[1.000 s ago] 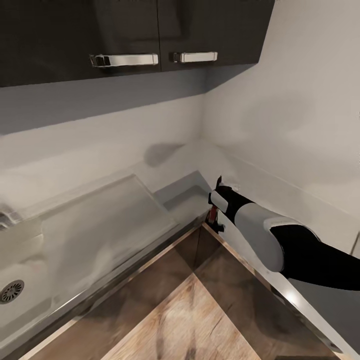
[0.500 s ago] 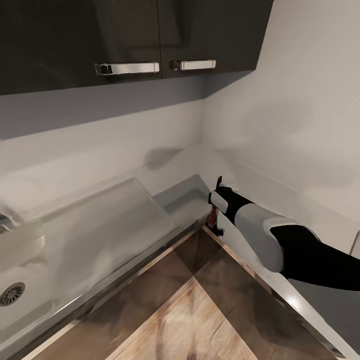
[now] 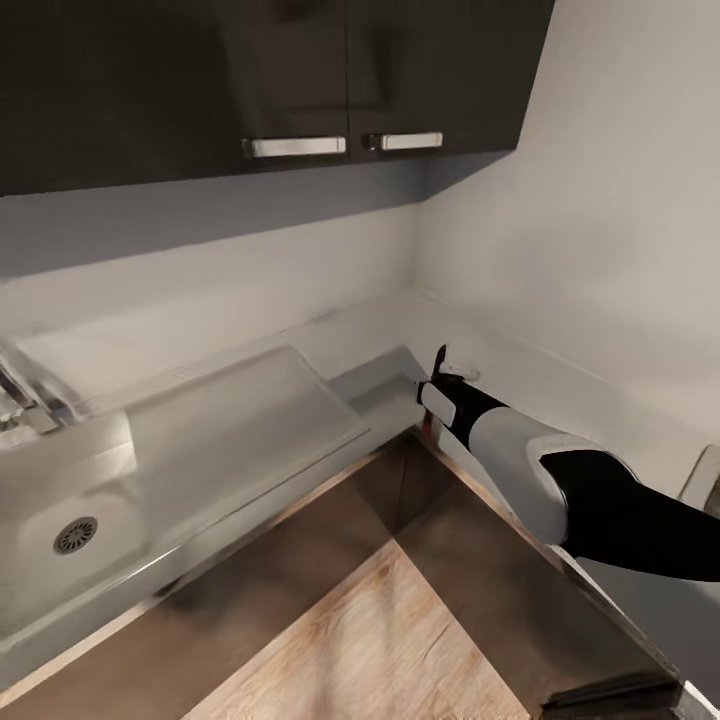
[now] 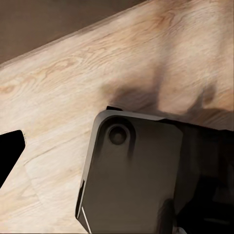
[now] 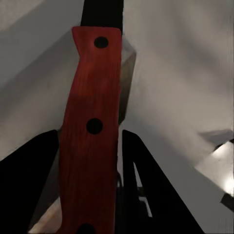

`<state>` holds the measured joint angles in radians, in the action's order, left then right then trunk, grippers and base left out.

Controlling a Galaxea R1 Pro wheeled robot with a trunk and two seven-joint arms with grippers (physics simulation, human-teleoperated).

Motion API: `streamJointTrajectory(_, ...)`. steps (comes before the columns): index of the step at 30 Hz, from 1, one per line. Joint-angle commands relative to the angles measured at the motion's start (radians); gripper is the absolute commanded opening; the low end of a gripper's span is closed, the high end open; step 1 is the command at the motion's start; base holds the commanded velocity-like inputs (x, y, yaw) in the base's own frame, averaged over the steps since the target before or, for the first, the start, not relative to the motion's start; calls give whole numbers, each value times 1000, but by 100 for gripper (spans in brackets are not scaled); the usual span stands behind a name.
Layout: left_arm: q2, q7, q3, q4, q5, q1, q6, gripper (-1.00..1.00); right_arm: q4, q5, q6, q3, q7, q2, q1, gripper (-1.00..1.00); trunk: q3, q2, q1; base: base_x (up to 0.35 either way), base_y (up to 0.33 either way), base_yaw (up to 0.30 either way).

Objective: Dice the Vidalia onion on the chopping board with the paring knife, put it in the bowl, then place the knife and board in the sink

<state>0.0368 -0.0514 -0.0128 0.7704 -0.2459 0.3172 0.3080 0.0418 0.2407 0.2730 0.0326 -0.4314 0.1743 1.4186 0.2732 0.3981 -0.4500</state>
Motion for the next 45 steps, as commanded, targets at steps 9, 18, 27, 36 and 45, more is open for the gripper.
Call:
streamJointTrajectory(9, 0, -5, 0, -3, -10, 0, 0, 100, 1, 6, 5, 4, -4, 0, 0, -100, -7, 2, 0, -334, 0, 237)
streamJointTrajectory(18, 0, -5, 0, -3, -10, 0, 0, 100, 1, 6, 5, 4, -4, 0, 0, -100, -15, 2, 0, -329, 0, 252)
streamJointTrajectory(27, 0, -5, 0, -5, -10, 0, 0, 100, 1, 6, 5, 4, -3, 0, 0, -100, -23, 2, 0, -183, 49, 252)
streamJointTrajectory(36, 0, -5, 0, -5, -10, 0, 0, 100, 1, 6, 5, 4, -3, 0, 0, -100, -31, 2, 0, -11, 103, 252)
streamJointTrajectory(45, 0, -5, 0, -6, -10, 0, 0, 100, 1, 6, 5, 4, -3, 0, 0, -100, -38, 2, 0, -144, 109, 252)
